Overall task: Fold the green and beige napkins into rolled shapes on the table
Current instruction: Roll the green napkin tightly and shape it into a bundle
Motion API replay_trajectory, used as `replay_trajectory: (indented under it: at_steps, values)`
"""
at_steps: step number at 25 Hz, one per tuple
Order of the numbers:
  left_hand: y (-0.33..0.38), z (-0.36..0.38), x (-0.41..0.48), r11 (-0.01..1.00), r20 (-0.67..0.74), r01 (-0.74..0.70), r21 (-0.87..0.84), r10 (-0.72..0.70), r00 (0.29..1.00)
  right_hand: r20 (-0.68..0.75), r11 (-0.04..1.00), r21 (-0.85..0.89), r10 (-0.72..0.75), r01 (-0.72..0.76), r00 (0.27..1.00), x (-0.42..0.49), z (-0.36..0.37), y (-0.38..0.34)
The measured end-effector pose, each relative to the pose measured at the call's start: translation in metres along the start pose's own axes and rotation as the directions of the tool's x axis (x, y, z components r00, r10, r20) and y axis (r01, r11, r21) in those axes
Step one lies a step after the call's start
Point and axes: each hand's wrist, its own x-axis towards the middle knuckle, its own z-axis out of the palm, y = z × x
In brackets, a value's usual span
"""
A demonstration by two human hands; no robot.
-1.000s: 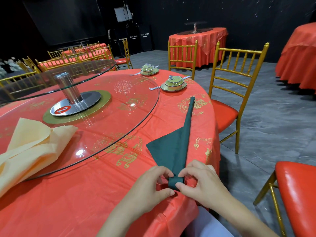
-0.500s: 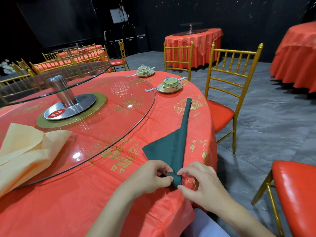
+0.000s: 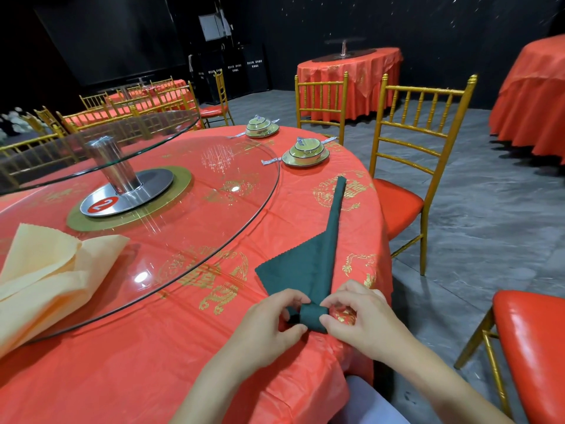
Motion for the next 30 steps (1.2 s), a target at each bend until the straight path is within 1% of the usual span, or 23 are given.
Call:
replay_trajectory:
  at_steps: [6,12,15,17,19,21,23,25,27,28,30]
  values:
    - [0.011,0.002,0.001,0.997,0.066,-0.033,-0.064,0.037,0.997,0.033,0.998,-0.051,-0.025,0.027,0.999,-0.018,-0.006,0.003]
    - [0.016,-0.002,-0.011,0.986,0.183,0.036,-0.161,-0.006,0.983,0.114,0.998,0.007,-0.063,0.062,0.991,-0.033,-0.004,-0.006]
    - [0.016,-0.009,-0.013,0.979,0.263,0.089,-0.186,-0.037,0.964,0.126,0.998,0.023,-0.056,0.054,0.99,-0.037,0.0,-0.013]
    - [0.017,-0.013,-0.01,0.974,0.309,0.128,-0.188,-0.065,0.949,0.103,0.999,0.008,-0.054,0.054,0.993,-0.038,0.0,-0.014]
    - [0.016,-0.014,-0.005,0.965,0.335,0.176,-0.192,-0.104,0.936,0.042,0.997,-0.014,-0.072,0.073,0.996,-0.038,-0.001,-0.014]
    - [0.016,-0.016,0.001,0.958,0.347,0.222,-0.182,-0.148,0.926,-0.025,0.988,-0.067,-0.139,0.137,0.99,-0.04,0.001,-0.012]
    - [0.017,-0.018,0.006,0.955,0.358,0.255,-0.153,-0.187,0.915,-0.051,0.972,-0.13,-0.203,0.195,0.978,-0.043,0.005,-0.011]
    - [0.019,-0.018,0.01,0.953,0.36,0.274,-0.128,-0.213,0.908,-0.063,0.977,-0.113,-0.188,0.18,0.98,-0.043,0.007,-0.01]
    - [0.021,-0.017,0.011,0.955,0.32,0.269,-0.128,-0.217,0.922,-0.086,0.992,-0.05,-0.124,0.12,0.989,-0.038,0.006,-0.007]
    - [0.021,-0.016,0.009,0.964,0.266,0.24,-0.113,-0.204,0.942,-0.09,0.995,-0.022,-0.099,0.097,0.991,-0.035,0.006,-0.007]
    - [0.021,-0.015,0.003,0.989,0.113,0.143,-0.041,-0.138,0.984,-0.093,0.998,0.015,-0.062,0.064,0.994,-0.029,0.005,-0.006]
